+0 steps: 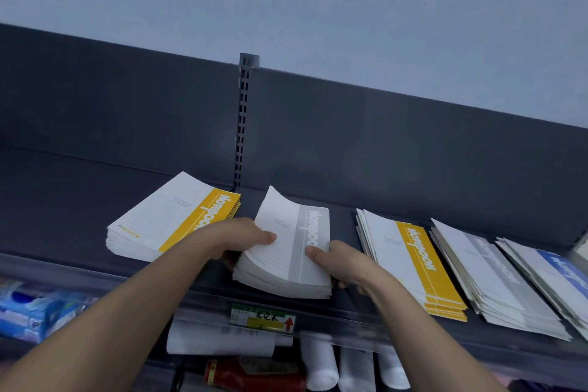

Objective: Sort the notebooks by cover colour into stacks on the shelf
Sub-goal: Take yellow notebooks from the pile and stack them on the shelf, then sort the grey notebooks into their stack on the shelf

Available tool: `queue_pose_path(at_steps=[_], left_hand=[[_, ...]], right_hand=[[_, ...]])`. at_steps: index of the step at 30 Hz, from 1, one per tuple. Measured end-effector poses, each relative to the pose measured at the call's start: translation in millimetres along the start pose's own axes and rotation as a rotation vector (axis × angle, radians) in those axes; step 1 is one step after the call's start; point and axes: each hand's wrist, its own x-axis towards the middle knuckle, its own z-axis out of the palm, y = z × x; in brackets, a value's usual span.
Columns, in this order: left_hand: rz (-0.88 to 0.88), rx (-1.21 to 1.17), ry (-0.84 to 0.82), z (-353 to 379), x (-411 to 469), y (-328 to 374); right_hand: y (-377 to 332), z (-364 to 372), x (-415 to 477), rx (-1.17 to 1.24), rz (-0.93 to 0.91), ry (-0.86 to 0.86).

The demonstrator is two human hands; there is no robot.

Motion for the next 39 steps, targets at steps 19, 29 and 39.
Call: queue_pose_path(at_steps=[19,29,39], left_hand=[[0.163,0.628,0.399,-4,4,20],[0.417,0.525,0.283,93,17,97],[0.187,0.001,0.172,164,50,136]], right_hand=[[-3,-17,-1,-0.306,-0.066,0.330],[91,-69,8,-0.281,0.030,0.555],[150,-75,22,-0.276,-0.021,0.312]])
